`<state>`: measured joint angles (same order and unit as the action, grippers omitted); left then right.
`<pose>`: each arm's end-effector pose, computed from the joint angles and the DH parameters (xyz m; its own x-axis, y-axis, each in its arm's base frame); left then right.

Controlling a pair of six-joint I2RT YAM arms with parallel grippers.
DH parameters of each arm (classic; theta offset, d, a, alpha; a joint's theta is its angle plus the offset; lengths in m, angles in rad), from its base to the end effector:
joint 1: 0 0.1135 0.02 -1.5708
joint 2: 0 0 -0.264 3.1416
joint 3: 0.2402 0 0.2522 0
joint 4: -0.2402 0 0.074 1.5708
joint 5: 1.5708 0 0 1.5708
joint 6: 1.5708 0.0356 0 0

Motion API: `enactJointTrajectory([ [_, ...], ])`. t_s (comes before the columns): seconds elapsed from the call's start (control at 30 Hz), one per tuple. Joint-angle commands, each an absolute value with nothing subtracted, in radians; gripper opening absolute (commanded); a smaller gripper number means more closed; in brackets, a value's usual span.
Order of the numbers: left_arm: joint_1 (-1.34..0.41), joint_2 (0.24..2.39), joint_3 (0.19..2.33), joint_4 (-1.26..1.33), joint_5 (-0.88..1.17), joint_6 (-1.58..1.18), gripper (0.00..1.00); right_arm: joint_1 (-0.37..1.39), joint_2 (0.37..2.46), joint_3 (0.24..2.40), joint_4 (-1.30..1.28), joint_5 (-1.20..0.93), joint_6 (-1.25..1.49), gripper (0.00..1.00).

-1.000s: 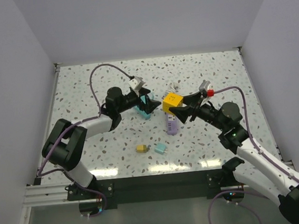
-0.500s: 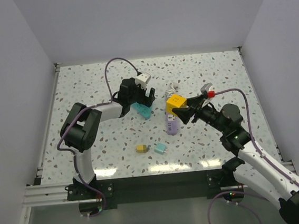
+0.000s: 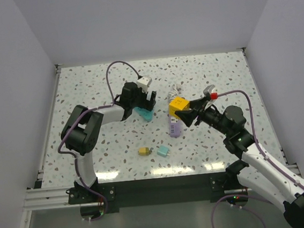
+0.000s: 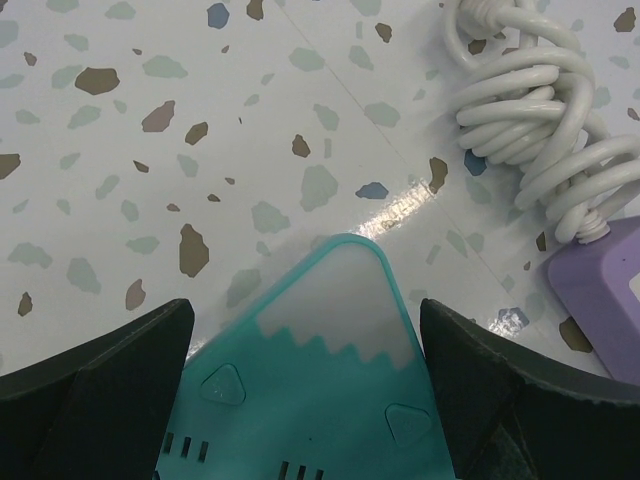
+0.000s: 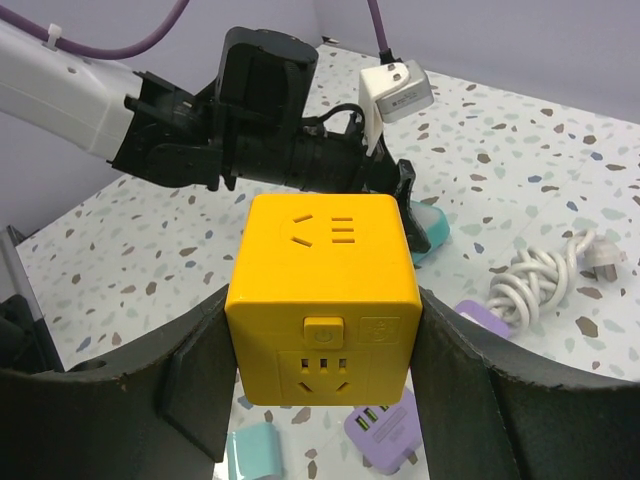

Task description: Insert the plug

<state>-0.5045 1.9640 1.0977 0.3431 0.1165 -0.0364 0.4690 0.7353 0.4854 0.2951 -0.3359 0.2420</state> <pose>0.3659 -0.2068 0.1549 -0.4578 0.2115 -0.8635 0.5520 0.8291 -0.0896 0.1587 0.0936 0.2930 -0.1335 0.1860 -0.9734 -0.7091 0.6682 0.2249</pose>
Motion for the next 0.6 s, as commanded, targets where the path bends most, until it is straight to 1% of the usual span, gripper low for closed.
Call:
enactJointTrajectory([
  [0.0,-0.5,1.937,1.066,0.301,0.095,-0.071,1.0,0.462,0.749,0.5,0.337,-0.354,0.244,0.0],
  [0.1,-0.506,1.933,1.046,0.29,0.1,-0.103,0.99,0.463,0.762,0.506,0.324,-0.341,0.244,0.0],
  [0.33,-0.515,1.823,0.917,0.324,0.066,-0.186,0.99,0.463,0.793,0.525,0.288,-0.307,0.239,0.0],
  [0.47,-0.535,1.848,0.96,0.244,0.002,-0.186,0.9,0.463,0.793,0.523,0.29,-0.313,0.239,0.0],
  [0.5,-0.546,1.861,0.969,0.23,-0.059,-0.187,0.86,0.463,0.79,0.523,0.288,-0.313,0.239,0.0],
  [0.57,-0.554,1.868,0.986,0.203,-0.112,-0.202,0.83,0.463,0.778,0.52,0.284,-0.313,0.239,0.0],
])
